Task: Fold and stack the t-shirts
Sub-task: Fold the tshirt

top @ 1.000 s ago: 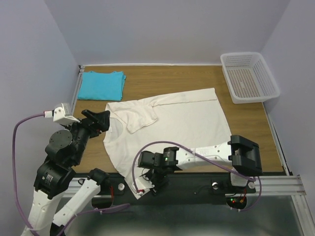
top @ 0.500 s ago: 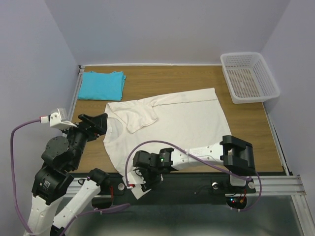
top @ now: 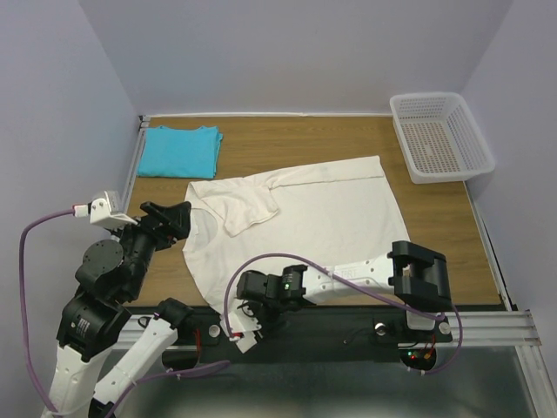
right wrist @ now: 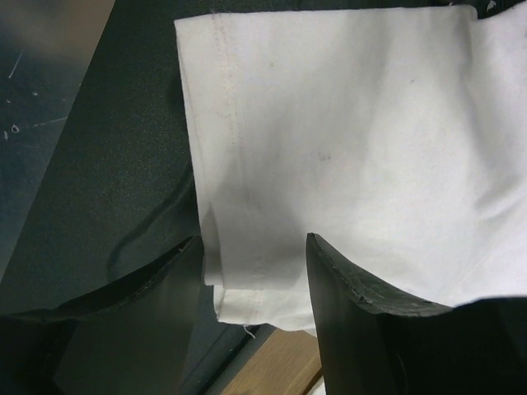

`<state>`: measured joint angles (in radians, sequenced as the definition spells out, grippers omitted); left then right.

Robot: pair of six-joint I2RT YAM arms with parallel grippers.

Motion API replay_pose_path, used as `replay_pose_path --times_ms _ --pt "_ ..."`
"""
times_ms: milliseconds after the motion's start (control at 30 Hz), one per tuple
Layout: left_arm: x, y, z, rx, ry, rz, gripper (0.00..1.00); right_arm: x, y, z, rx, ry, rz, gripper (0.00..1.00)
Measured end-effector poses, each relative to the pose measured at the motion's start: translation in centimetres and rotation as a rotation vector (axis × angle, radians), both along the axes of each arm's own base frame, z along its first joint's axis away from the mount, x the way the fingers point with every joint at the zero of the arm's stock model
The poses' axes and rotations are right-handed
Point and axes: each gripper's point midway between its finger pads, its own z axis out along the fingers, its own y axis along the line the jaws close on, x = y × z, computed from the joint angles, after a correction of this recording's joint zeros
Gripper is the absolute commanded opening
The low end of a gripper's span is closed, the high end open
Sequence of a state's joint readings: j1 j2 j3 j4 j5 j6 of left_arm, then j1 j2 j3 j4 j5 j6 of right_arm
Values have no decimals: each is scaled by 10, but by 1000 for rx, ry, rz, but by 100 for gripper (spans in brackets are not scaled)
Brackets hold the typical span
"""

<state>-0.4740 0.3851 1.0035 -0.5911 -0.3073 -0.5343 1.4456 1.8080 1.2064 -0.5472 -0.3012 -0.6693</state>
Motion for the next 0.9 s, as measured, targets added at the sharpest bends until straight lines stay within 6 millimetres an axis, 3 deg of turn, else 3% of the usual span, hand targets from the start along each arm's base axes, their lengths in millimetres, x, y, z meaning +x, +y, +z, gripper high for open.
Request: replay_pose_path --times_ms 600,800,833,867,900 --pt "6 -7 -6 26 29 -25 93 -17 -12 -3 -41 -2 143 58" --pt "5 -8 -6 24 27 -31 93 -11 -10 -15 -57 -32 122 44" --pt "5 -8 -5 23 26 -31 93 -9 -9 -18 -58 -42 114 36" --pt "4 -8 -5 21 26 -34 93 -8 -8 -20 -58 -44 108 36" --pt "4 -9 -5 18 25 -36 93 -7 -7 -20 -53 -50 102 26"
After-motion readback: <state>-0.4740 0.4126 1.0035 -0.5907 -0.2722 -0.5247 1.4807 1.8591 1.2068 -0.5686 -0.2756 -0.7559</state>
